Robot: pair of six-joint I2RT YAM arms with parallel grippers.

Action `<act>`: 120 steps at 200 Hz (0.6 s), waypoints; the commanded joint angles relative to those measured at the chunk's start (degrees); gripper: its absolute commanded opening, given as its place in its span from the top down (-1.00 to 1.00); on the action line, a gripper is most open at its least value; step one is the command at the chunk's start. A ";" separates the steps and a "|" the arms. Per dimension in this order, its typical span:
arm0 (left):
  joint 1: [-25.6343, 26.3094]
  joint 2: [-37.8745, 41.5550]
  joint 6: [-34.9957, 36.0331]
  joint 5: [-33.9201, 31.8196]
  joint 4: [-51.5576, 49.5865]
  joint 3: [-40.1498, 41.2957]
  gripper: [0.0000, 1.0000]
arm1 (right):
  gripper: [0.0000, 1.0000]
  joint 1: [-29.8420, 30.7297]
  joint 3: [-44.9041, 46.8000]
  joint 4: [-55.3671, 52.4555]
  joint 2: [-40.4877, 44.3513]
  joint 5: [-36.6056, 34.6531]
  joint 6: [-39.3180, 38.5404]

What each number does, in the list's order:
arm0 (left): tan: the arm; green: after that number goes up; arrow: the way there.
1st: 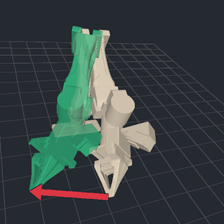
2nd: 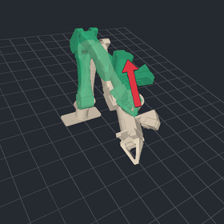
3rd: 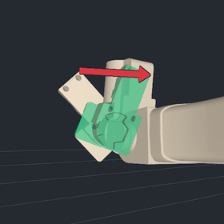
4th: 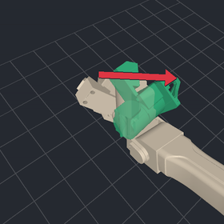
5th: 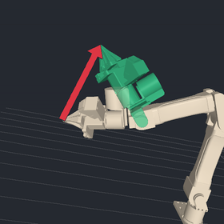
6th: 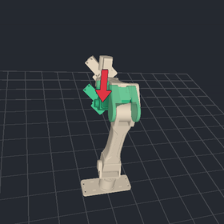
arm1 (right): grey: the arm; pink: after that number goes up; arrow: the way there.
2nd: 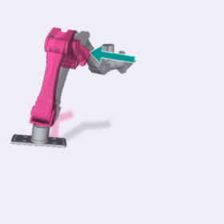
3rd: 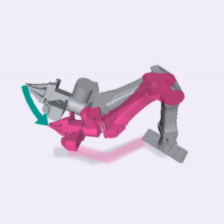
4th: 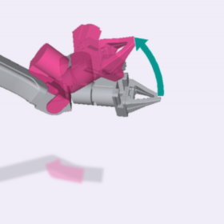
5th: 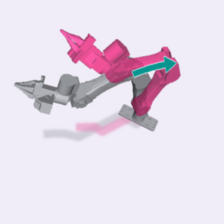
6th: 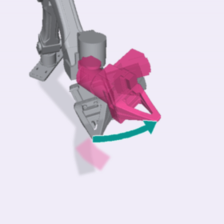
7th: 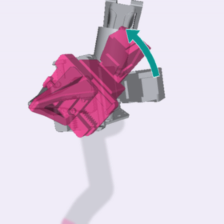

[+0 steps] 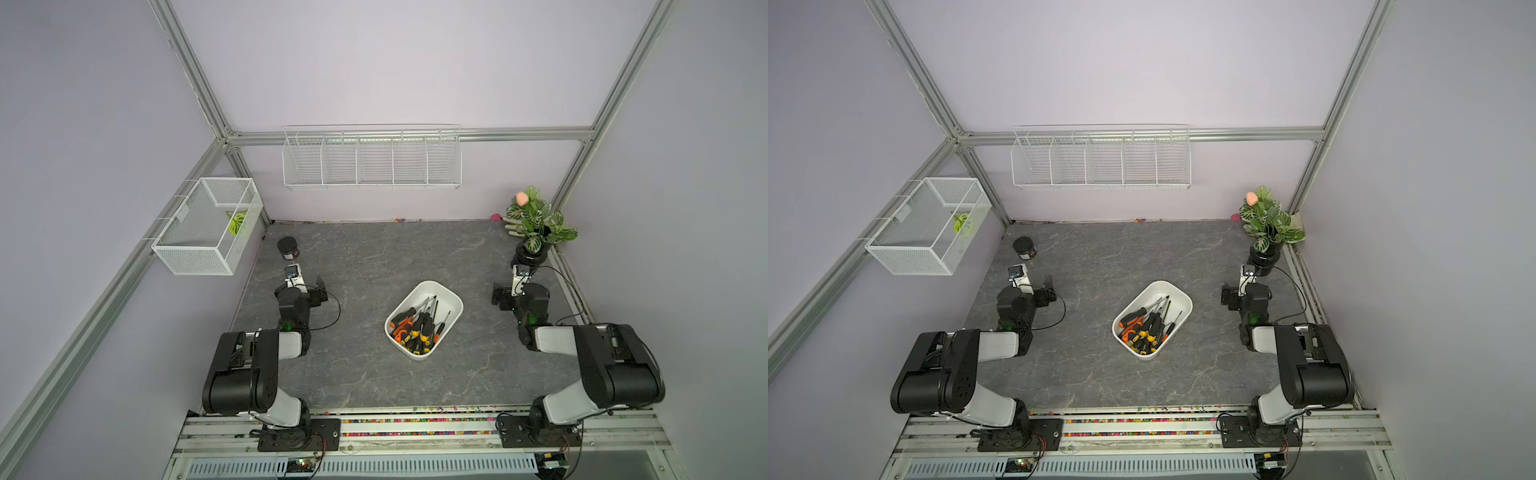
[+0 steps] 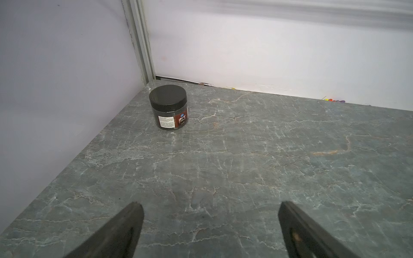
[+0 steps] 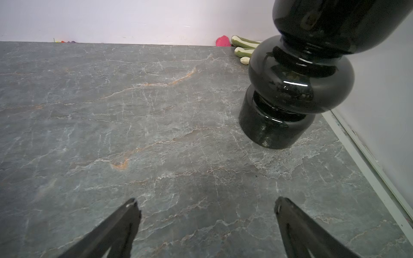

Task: Take out the screwdriver from the storage box
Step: Pick up the storage box at the center of the board.

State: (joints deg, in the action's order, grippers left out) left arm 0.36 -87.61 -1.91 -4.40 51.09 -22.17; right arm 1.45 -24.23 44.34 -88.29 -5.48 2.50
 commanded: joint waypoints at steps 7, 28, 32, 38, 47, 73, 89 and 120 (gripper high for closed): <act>-0.36 1.06 -0.54 0.81 -0.47 0.73 -1.00 | -0.98 -0.27 0.64 0.45 1.37 0.46 -0.39; -0.36 1.04 -0.47 0.82 -0.44 0.81 -1.00 | -0.98 -0.22 0.61 0.45 1.39 0.39 -0.39; -0.36 1.04 -0.44 0.81 -0.41 0.75 -1.00 | -0.98 -0.23 0.63 0.47 1.38 0.40 -0.39; -0.36 1.05 -0.49 0.80 -0.39 0.78 -1.00 | -0.98 -0.31 0.59 0.47 1.32 0.46 -0.35; -0.36 1.04 -0.52 0.81 -0.47 0.79 -1.00 | -0.98 -0.23 0.65 0.45 1.34 0.43 -0.39; -0.36 1.13 -0.18 1.24 -0.78 0.65 -1.00 | -0.98 -0.23 0.59 0.37 1.30 0.37 -0.30; -0.36 1.14 -0.19 1.30 -0.75 0.67 -1.00 | -0.98 -0.23 0.54 0.40 1.29 0.29 -0.14; -0.36 1.13 -0.25 1.22 -0.81 0.61 -1.00 | -0.98 -0.23 0.72 0.66 1.39 -0.15 0.14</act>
State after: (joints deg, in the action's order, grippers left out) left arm 0.36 -87.61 -1.91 -3.97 51.09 -22.17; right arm 1.45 -24.23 44.34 -88.29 -5.50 2.52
